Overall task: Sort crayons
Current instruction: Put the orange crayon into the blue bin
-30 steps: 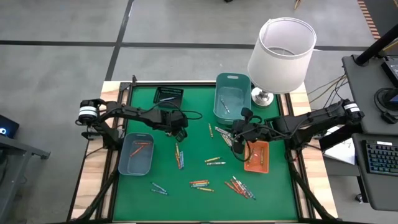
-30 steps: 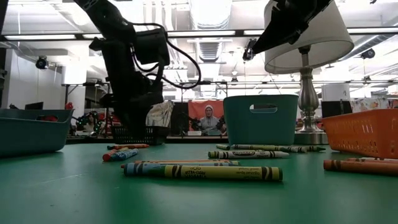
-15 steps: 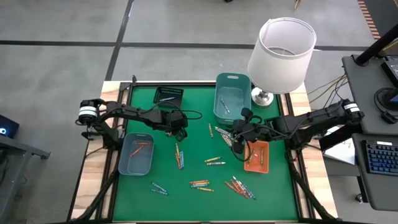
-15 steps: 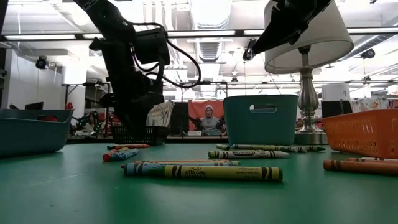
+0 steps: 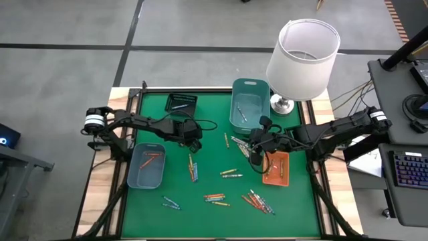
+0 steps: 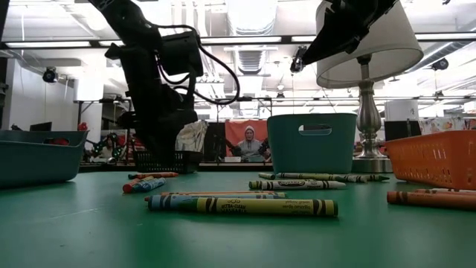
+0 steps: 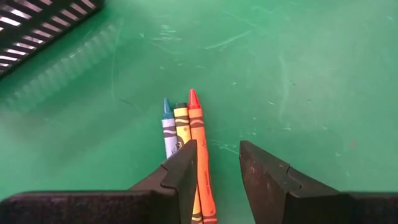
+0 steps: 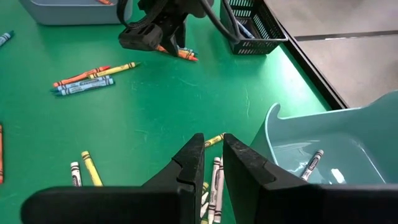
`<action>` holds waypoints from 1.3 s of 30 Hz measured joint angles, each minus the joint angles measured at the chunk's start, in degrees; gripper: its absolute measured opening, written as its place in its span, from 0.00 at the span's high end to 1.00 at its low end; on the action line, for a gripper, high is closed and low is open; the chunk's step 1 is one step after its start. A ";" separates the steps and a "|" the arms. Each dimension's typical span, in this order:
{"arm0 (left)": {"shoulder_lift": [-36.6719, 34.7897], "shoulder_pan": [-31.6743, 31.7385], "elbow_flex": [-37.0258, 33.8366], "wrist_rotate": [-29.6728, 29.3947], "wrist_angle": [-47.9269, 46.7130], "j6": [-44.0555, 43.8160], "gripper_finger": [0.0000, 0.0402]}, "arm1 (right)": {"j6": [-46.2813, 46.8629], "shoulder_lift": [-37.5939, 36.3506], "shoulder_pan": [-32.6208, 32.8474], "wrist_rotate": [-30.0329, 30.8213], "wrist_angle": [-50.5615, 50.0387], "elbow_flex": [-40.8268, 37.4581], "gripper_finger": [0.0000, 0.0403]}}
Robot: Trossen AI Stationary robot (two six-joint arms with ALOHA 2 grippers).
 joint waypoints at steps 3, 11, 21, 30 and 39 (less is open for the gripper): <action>0.00 0.00 0.00 0.00 -0.05 -0.44 0.75 | -0.04 0.00 0.00 0.00 0.00 0.00 0.88; 0.00 0.00 -0.47 0.00 -0.11 -1.52 0.75 | 0.58 0.00 0.01 0.00 -0.02 0.00 0.88; 0.00 -0.14 -1.51 -0.04 0.11 -2.17 0.75 | 0.96 0.00 0.00 0.00 -0.02 0.00 0.88; 0.00 -0.55 -1.51 0.02 1.68 -2.41 0.75 | 1.03 0.00 0.00 0.00 0.00 0.00 0.88; 0.00 -0.61 -3.26 0.05 3.82 -2.53 0.75 | 1.03 0.00 0.02 0.02 0.00 0.00 0.88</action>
